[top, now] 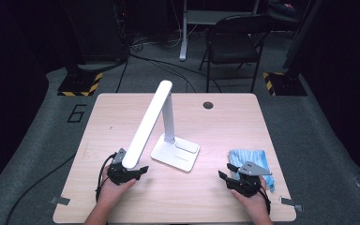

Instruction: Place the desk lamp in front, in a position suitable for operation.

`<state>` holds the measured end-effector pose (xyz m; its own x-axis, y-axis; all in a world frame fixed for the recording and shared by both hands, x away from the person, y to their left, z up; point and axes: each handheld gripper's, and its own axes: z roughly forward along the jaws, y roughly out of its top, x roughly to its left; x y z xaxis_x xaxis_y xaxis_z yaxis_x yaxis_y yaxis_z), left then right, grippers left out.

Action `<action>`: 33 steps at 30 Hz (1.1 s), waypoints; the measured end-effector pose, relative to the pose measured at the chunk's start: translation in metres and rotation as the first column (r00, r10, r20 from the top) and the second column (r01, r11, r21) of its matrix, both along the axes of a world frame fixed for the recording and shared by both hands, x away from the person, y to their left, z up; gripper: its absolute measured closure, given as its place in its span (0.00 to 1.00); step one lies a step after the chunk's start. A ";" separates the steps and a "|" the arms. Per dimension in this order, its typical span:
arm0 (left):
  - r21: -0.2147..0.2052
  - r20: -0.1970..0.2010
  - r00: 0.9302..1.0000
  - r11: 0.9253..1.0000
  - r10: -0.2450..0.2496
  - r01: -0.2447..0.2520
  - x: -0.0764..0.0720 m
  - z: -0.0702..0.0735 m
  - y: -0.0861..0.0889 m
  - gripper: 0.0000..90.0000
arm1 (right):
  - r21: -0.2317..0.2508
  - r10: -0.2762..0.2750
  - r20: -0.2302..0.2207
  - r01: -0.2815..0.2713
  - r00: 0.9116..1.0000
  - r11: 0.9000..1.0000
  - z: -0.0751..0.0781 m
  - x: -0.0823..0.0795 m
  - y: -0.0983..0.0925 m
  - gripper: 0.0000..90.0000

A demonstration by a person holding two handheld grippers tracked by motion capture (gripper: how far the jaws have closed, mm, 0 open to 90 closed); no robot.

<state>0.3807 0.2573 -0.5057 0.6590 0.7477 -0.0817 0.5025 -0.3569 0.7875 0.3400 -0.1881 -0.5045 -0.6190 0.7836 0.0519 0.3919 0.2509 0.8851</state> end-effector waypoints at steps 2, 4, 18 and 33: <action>-0.001 -0.004 1.000 1.000 -0.001 0.001 0.001 0.000 0.000 0.47 | 0.009 -0.004 0.005 0.004 1.000 1.000 0.000 -0.001 -0.001 0.55; -0.025 0.003 1.000 1.000 -0.003 0.003 0.002 0.000 0.001 0.47 | 0.017 -0.012 -0.010 0.012 1.000 1.000 0.001 -0.002 -0.004 0.54; -0.070 -0.016 1.000 0.997 -0.021 0.020 0.012 0.008 -0.003 0.44 | 0.061 -0.066 -0.021 0.067 0.998 0.996 0.001 0.000 -0.009 0.53; -0.090 0.016 0.999 0.995 -0.037 0.038 0.039 0.039 -0.018 0.47 | 0.101 -0.066 -0.030 0.068 0.997 0.992 -0.001 0.002 -0.014 0.52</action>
<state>0.4200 0.2391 -0.4671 0.6877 0.7127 -0.1382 0.4790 -0.3024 0.8241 0.3425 -0.2020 -0.5050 -0.5626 0.8131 0.1496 0.4284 0.1319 0.8939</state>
